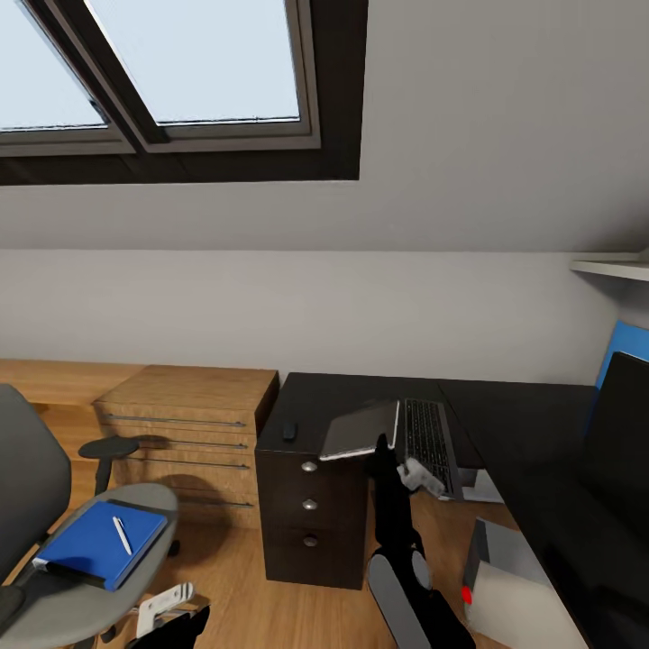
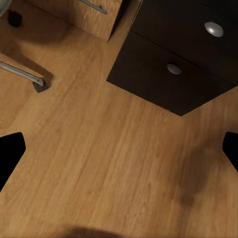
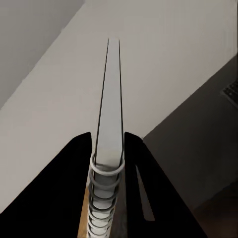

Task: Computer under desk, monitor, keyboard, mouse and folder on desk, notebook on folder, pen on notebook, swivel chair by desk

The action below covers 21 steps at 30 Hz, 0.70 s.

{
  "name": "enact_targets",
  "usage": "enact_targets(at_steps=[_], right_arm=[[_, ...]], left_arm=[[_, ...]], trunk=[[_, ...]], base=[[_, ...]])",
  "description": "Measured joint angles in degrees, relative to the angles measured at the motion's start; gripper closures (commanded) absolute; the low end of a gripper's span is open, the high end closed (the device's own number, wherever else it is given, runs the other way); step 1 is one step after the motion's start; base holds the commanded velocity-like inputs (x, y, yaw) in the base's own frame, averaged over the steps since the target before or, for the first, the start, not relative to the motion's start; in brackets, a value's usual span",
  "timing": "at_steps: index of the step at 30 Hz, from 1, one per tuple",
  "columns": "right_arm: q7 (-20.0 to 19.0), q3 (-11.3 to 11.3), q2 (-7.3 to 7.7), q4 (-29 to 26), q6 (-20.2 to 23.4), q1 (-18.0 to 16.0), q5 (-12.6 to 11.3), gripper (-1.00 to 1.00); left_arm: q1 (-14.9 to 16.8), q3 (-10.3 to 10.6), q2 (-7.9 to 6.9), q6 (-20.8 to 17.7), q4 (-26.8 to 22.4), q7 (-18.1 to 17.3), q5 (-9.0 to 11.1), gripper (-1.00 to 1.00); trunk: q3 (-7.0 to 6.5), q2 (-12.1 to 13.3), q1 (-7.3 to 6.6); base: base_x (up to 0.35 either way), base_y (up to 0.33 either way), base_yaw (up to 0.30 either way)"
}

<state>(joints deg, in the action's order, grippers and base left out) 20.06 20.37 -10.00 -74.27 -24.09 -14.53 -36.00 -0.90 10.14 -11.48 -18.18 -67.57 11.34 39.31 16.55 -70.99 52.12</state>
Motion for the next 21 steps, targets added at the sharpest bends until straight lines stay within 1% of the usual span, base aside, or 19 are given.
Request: enact_targets(at_steps=[2,4,5,6,9,10,12,13,14,15,16,21], right_arm=[[0.3,0.1,0.00,2.6,-3.3,0.0,-1.2,1.00],[0.3,0.2,0.00,3.2,-4.2,0.0,-2.9,1.00],[0.3,0.2,0.00,3.5,-4.7,0.0,-4.9,1.00],[0.1,0.3,0.00,3.7,-5.3,0.0,-11.4,1.00],[0.1,0.4,0.00,3.7,-5.3,0.0,-15.1,1.00],[0.0,0.4,0.00,3.7,-5.4,0.0,-17.5,1.00],[-0.1,0.4,0.00,3.7,-5.4,0.0,-19.7,1.00],[-0.1,0.4,0.00,3.7,-5.5,0.0,-21.8,1.00],[-0.2,0.4,0.00,3.6,-5.4,0.0,-22.7,1.00],[-0.2,0.4,0.00,3.6,-5.5,0.0,-24.3,1.00],[-0.2,0.4,0.00,3.4,-5.4,0.0,-25.5,1.00],[-0.2,0.4,0.00,3.2,-5.4,0.0,-26.9,1.00]], left_arm=[[0.0,0.0,0.05,0.0,0.0,0.0,0.1,-1.00],[0.0,0.1,0.19,0.0,0.0,0.1,0.1,-1.00],[0.0,0.1,0.29,0.0,0.0,0.1,0.1,-1.00],[0.0,0.2,0.41,0.0,0.0,0.1,0.1,-1.00],[0.0,0.2,0.44,0.0,0.1,0.0,0.1,-1.00],[0.0,0.2,0.45,0.0,0.1,0.1,0.1,-1.00],[0.0,0.2,0.46,0.0,0.1,0.1,0.1,-1.00],[0.0,0.2,0.46,0.0,0.1,0.0,0.2,-1.00],[0.0,0.2,0.47,0.0,0.1,0.0,0.2,-1.00],[0.0,0.3,0.47,0.0,0.1,0.0,0.2,-1.00],[0.0,0.3,0.47,0.0,0.1,0.0,0.2,-1.00],[0.0,0.3,0.50,0.0,0.1,0.0,0.2,-1.00]], trunk=[[0.00,0.0,0.00],[0.00,0.0,0.00],[0.00,0.0,0.00],[0.00,0.0,0.00],[0.00,0.0,0.00],[0.00,0.0,0.00],[0.00,0.0,0.00],[0.00,0.0,0.00],[0.00,0.0,0.00],[0.00,0.0,0.00],[0.00,0.0,0.00],[0.00,0.0,0.00]], base=[[0.000,0.000,0.000],[0.000,0.000,0.000],[0.000,0.000,0.000],[0.000,0.000,0.000],[0.000,0.000,0.000],[0.000,0.000,0.000],[0.000,0.000,0.000],[0.000,0.000,0.000],[0.000,0.000,0.000],[0.000,0.000,0.000],[0.000,0.000,0.000],[0.000,0.000,0.000]])
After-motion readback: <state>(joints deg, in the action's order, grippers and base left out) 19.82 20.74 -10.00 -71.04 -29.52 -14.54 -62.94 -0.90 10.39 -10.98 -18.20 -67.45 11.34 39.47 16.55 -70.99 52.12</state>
